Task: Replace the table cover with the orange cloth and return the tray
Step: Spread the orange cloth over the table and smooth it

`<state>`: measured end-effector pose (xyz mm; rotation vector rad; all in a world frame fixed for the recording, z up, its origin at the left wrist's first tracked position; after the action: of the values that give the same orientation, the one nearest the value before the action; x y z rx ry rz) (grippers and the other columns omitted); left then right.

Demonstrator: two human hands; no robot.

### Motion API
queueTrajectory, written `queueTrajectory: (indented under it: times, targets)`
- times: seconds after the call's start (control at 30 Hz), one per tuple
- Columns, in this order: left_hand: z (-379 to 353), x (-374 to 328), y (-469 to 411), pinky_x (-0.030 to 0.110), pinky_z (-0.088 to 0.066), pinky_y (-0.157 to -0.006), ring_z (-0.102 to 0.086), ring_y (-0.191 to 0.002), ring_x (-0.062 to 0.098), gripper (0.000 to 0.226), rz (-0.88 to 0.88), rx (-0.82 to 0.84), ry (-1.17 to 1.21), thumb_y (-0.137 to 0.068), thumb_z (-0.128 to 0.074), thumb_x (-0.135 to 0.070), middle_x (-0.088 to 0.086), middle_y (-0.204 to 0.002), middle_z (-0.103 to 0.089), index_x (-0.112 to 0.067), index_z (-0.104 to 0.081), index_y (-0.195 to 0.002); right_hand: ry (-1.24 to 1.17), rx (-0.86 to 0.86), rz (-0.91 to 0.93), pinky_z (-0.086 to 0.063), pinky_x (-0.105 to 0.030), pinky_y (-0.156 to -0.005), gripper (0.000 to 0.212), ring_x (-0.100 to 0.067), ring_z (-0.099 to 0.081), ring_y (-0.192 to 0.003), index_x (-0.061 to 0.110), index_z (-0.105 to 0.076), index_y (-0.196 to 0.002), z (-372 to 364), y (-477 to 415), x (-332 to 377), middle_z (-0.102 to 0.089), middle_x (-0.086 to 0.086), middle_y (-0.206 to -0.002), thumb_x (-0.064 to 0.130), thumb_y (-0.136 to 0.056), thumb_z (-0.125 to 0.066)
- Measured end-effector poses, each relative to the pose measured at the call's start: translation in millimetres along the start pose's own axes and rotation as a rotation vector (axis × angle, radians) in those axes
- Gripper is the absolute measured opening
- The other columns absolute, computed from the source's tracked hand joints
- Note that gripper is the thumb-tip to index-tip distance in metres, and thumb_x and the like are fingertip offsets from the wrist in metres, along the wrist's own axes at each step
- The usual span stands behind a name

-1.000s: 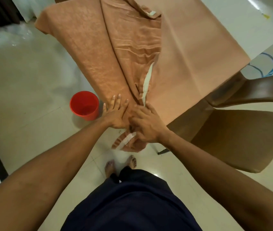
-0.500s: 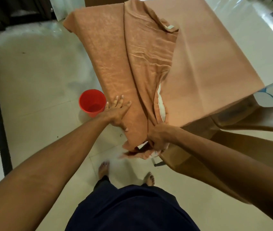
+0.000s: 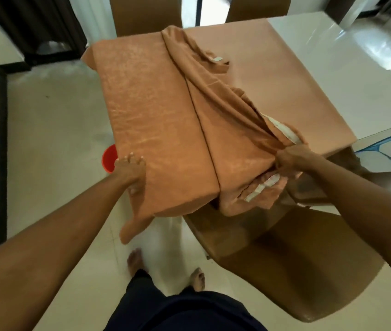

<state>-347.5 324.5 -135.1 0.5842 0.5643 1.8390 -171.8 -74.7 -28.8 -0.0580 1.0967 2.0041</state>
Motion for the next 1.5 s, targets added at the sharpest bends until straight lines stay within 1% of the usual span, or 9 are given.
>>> queueTrajectory:
  times: [0.17, 0.27, 0.37, 0.7, 0.83, 1.1, 1.27, 1.4, 1.5]
  targets:
    - [34.7, -26.6, 8.8, 0.05, -0.033, -0.114, -0.041, -0.138, 0.036, 0.045, 0.121, 0.045, -0.07, -0.094, -0.06, -0.032, 0.01, -0.147, -0.045, -0.016, -0.052, -0.135, -0.318, 0.02, -0.052, -0.052, -0.038, -0.094, 0.026, -0.02, -0.06, -0.099, 0.032, -0.068, -0.107, -27.3, -22.3, -38.0, -0.065, 0.002, -0.106, 0.047, -0.087, -0.065]
    - [48.8, -32.3, 7.9, 0.039, -0.052, -0.087, -0.065, -0.105, 0.03, 0.028, 0.047, -0.243, -0.035, -0.088, -0.061, -0.035, 0.009, -0.115, -0.068, -0.015, -0.068, -0.107, -0.678, -0.183, 0.044, -0.045, -0.04, -0.102, 0.031, -0.02, -0.055, -0.108, 0.032, -0.072, -0.111, -14.2, -38.1, -17.2, -0.065, 0.001, -0.112, 0.032, -0.082, -0.062]
    - [50.7, -33.8, -4.8, 0.035, -0.053, -0.069, -0.066, -0.083, 0.031, 0.026, -0.096, -0.426, 0.212, -0.083, -0.059, -0.032, 0.012, -0.096, -0.072, -0.011, -0.07, -0.095, -0.907, -0.349, 0.126, -0.049, -0.032, -0.083, 0.021, -0.017, -0.062, -0.095, 0.033, -0.073, -0.103, 2.8, -54.6, 18.1, -0.07, 0.003, -0.102, 0.025, -0.085, -0.065]
    - [151.3, -50.9, -134.5, 0.04, -0.038, -0.1, -0.051, -0.12, 0.036, 0.049, -0.211, -0.557, 0.339, -0.086, -0.066, -0.024, 0.017, -0.132, -0.059, -0.006, -0.059, -0.131, -1.043, -0.952, 0.044, -0.046, -0.041, -0.099, 0.042, -0.025, -0.055, -0.117, 0.02, -0.07, -0.117, 127.1, -183.6, 40.4, -0.062, -0.005, -0.125, 0.031, -0.076, -0.067]
    - [217.1, -42.1, -225.6, 0.043, -0.036, -0.106, -0.047, -0.125, 0.036, 0.051, -0.203, -0.634, 0.406, -0.083, -0.065, -0.026, 0.017, -0.13, -0.058, -0.008, -0.058, -0.131, -0.943, -0.832, -0.143, -0.04, -0.052, -0.105, 0.066, -0.029, -0.045, -0.128, 0.033, -0.052, -0.139, 211.5, -267.4, 27.3, -0.051, -0.006, -0.138, 0.06, -0.08, -0.063]
    - [314.6, -31.8, -380.1, 0.051, -0.013, -0.123, -0.018, -0.151, 0.031, 0.061, -0.198, -0.606, 0.416, -0.095, -0.051, -0.034, 0.011, -0.16, -0.031, -0.012, -0.038, -0.15, -0.857, -0.62, -0.024, -0.028, -0.061, -0.113, 0.109, -0.035, -0.029, -0.146, 0.037, -0.018, -0.156, 316.0, -418.5, 24.3, -0.028, -0.009, -0.161, 0.086, -0.068, -0.059]
    - [308.7, -28.2, -427.8, 0.054, 0.007, -0.121, 0.007, -0.154, 0.025, 0.07, -0.112, -0.492, 0.423, -0.1, -0.02, -0.06, 0.002, -0.168, 0.003, -0.026, -0.002, -0.16, -0.789, -0.675, 0.017, -0.035, -0.056, -0.103, 0.094, -0.032, -0.045, -0.124, 0.037, -0.012, -0.157, 324.6, -460.7, 29.6, -0.044, -0.01, -0.141, 0.074, -0.081, -0.053]
    - [299.1, -36.0, -439.3, 0.058, 0.013, -0.118, 0.011, -0.153, 0.019, 0.069, -0.012, -0.518, 0.452, -0.094, 0.005, -0.068, -0.007, -0.167, 0.01, -0.04, 0.011, -0.156, -0.784, -0.82, 0.113, -0.05, -0.036, -0.078, 0.058, -0.02, -0.055, -0.086, 0.023, -0.041, -0.145, 333.2, -472.6, 22.1, -0.053, -0.002, -0.099, 0.056, -0.098, -0.047]
    - [305.3, -39.7, -439.0, 0.06, 0.01, -0.117, 0.008, -0.154, 0.022, 0.068, 0.016, -0.508, 0.405, -0.093, 0.003, -0.071, -0.005, -0.167, 0.007, -0.044, 0.007, -0.155, -0.791, -0.864, 0.148, -0.041, -0.032, -0.071, 0.037, -0.022, -0.058, -0.084, 0.02, -0.058, -0.127, 334.7, -476.5, -19.0, -0.05, 0.002, -0.094, 0.043, -0.099, -0.049]
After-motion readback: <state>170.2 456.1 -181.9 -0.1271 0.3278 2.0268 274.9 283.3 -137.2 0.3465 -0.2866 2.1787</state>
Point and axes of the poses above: each hand's wrist, its own y-axis away from the middle knuckle, its own z-axis out of the back of the hand, x = y × z, the point moved 1 cm from there along -y, towards the middle knuckle
